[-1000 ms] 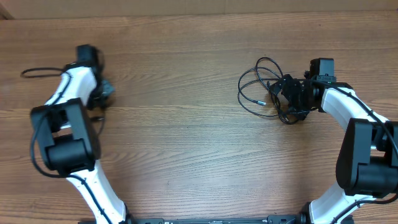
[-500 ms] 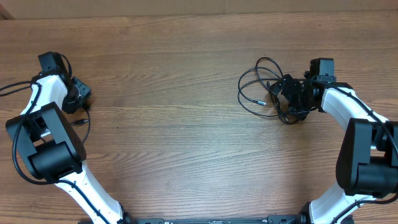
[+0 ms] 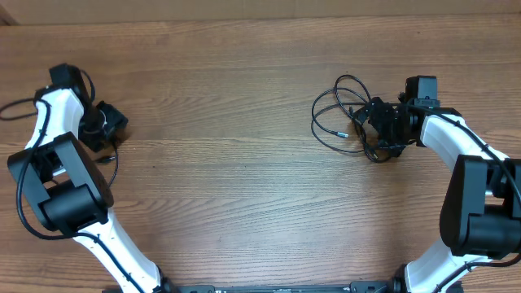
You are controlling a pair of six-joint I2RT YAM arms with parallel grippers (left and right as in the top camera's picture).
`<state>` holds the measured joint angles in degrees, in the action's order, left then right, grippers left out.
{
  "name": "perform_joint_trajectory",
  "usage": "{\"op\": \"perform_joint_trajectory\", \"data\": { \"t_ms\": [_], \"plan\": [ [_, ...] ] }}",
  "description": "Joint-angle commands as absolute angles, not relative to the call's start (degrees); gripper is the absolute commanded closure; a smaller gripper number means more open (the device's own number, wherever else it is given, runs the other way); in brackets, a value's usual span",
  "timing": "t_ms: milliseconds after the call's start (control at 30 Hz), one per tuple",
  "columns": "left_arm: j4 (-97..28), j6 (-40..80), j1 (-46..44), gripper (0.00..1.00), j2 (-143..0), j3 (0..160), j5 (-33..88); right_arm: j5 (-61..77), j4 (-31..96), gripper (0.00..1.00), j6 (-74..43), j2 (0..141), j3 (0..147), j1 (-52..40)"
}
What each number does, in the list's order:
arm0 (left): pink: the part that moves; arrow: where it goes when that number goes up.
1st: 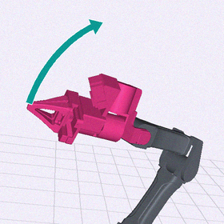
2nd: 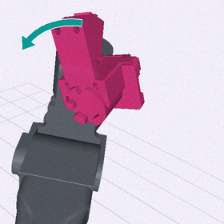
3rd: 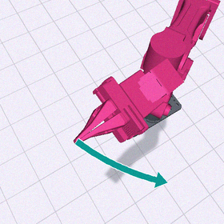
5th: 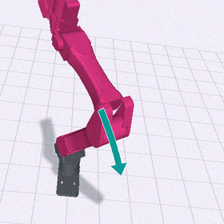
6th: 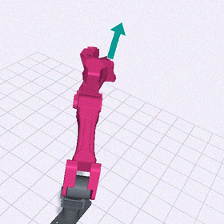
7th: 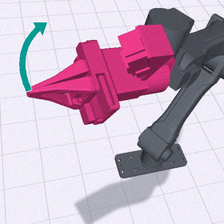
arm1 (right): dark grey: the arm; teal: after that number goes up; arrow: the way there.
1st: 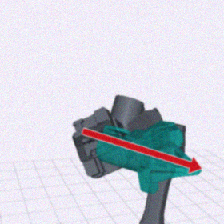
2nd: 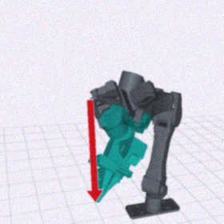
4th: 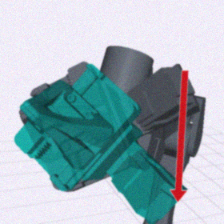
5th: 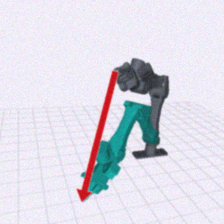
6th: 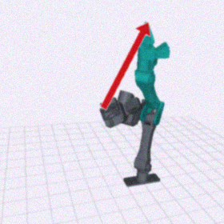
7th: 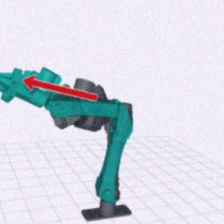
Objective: Untangle cables
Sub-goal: 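Raise the left gripper up and back toward center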
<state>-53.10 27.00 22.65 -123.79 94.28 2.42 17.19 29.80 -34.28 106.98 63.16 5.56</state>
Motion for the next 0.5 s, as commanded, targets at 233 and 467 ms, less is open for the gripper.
{"op": "perform_joint_trajectory", "data": {
  "t_ms": [233, 467],
  "plan": [
    [-57.3, 26.7, 12.4, 0.31, -115.1, 101.2, 4.5, 9.9, 31.2, 0.0, -33.8, 110.8, 60.0, 6.1],
    [-58.2, 25.5, 4.2, 0.28, -112.8, 101.2, 4.5, 9.9, 31.2, 0.0, -33.8, 110.8, 60.0, 6.1]
  ]
}}
